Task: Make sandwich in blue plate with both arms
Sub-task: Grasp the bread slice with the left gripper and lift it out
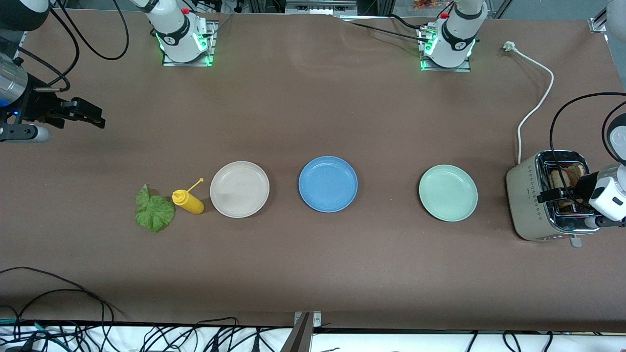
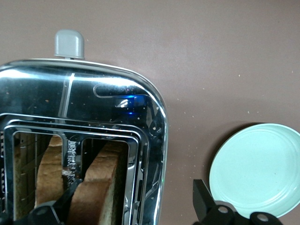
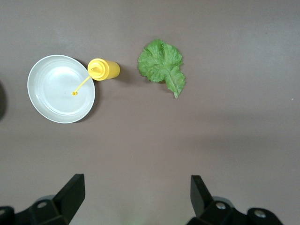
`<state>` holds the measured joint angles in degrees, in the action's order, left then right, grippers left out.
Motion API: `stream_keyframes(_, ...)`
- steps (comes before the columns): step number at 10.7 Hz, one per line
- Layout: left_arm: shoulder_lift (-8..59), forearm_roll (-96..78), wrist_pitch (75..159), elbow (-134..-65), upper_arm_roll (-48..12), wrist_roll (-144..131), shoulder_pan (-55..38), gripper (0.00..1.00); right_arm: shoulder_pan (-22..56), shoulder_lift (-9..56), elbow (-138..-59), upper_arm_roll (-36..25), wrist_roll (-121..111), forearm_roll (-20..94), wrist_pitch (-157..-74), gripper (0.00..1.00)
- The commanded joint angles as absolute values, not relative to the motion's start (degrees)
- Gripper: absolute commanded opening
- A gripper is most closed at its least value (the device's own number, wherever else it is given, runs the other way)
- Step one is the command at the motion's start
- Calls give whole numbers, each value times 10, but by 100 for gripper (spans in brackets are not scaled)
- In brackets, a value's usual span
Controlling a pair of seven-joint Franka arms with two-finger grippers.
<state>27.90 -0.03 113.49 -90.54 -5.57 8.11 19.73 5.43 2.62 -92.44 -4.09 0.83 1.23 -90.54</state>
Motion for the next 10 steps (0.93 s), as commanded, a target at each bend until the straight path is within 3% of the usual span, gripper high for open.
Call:
stream_keyframes(1, 251, -12, 1110, -935, -57, 83, 205, 46, 53, 19, -931, -42, -2, 23, -904, 100)
stream_keyframes(3, 252, -8, 1098, -934, -57, 82, 203, 5, 53, 19, -931, -42, -2, 23, -904, 100)
stream_keyframes(4, 252, -5, 1097, -934, -57, 83, 203, 0, 53, 19, -931, -42, -2, 23, -904, 100)
stream_keyframes(10, 251, -3, 1078, -931, -55, 82, 205, 0, 53, 19, -931, -42, -2, 23, -905, 100)
